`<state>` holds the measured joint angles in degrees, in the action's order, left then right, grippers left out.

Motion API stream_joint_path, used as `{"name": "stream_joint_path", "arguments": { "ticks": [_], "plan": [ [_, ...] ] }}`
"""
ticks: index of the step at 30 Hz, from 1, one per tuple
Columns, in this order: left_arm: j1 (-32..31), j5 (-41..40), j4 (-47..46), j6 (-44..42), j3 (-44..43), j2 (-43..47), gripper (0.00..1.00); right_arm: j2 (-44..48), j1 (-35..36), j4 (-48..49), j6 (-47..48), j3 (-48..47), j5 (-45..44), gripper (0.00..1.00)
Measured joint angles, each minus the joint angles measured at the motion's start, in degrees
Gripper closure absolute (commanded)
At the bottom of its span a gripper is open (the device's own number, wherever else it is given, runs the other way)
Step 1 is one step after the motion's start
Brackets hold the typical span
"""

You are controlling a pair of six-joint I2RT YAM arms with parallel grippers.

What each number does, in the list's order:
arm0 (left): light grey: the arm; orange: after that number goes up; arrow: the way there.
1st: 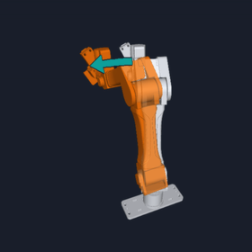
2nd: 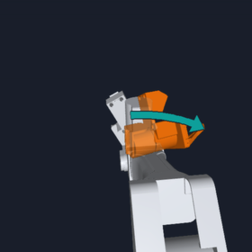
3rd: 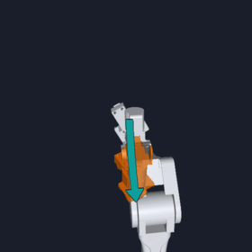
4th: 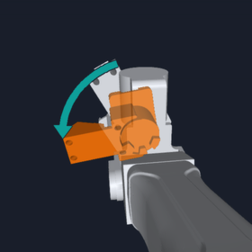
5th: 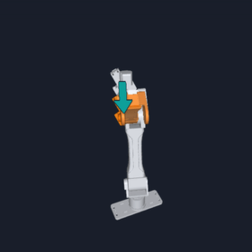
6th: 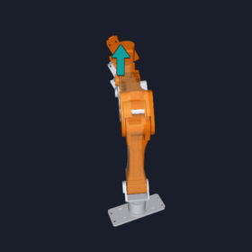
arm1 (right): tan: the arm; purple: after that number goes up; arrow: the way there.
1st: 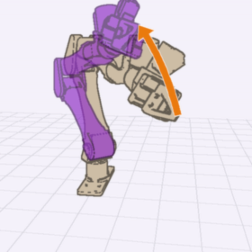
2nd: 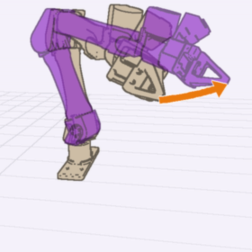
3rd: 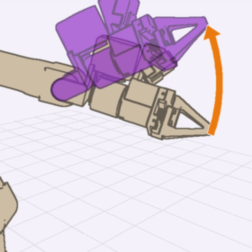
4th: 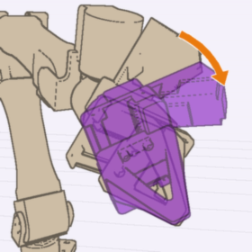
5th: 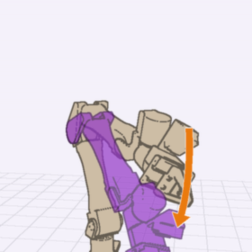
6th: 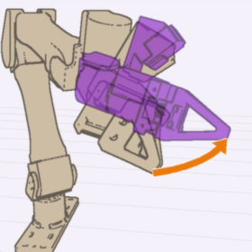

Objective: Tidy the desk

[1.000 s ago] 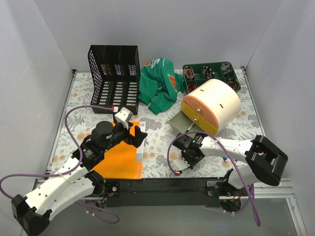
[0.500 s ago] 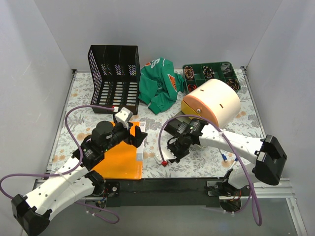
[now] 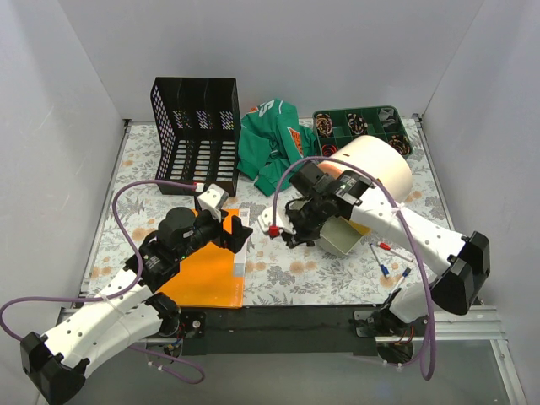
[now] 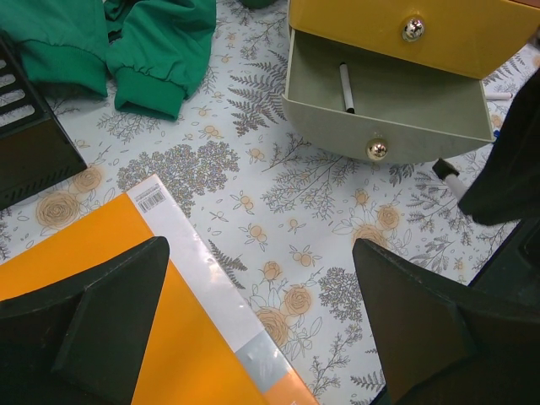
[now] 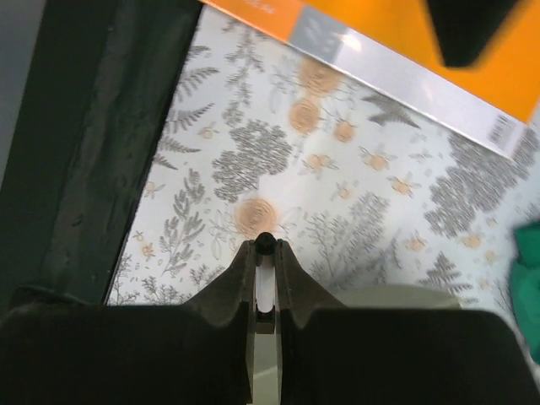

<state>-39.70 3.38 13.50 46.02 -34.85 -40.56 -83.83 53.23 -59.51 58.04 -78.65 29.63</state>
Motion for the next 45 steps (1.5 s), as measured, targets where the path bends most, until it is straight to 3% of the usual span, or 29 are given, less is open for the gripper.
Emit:
{"name": "stream_joint_path", "arguments": {
  "ticks": [6,12,19,22,31,39,45],
  "plan": [
    [0.0,0.0,0.0,0.0,0.0,0.0,0.08,3.1,-8.3,2.8,-6.3,-0.7,-1.1,0.99],
    [0.0,0.0,0.0,0.0,0.0,0.0,0.08,8.2,-13.7,9.7,-11.1,10.0,-6.0,0.93],
    [0.0,0.0,0.0,0.0,0.0,0.0,0.08,9.3,-18.0,14.8,-13.9,17.0,-8.6,0.59],
    [0.0,0.0,0.0,0.0,0.0,0.0,0.08,10.7,-18.5,15.8,-14.4,18.0,-8.6,0.54],
    [0.0,0.0,0.0,0.0,0.0,0.4,0.08,19.3,-25.6,16.3,-14.1,18.6,-1.8,0.52],
    [0.0,0.3,0.0,0.1,0.0,1.0,0.07,35.0,-44.2,15.8,-13.1,25.4,10.1,0.45],
    [0.0,1.1,0.0,0.1,0.0,1.0,0.07,45.2,-52.1,15.3,-15.9,30.2,10.8,0.42]
  ]
}}
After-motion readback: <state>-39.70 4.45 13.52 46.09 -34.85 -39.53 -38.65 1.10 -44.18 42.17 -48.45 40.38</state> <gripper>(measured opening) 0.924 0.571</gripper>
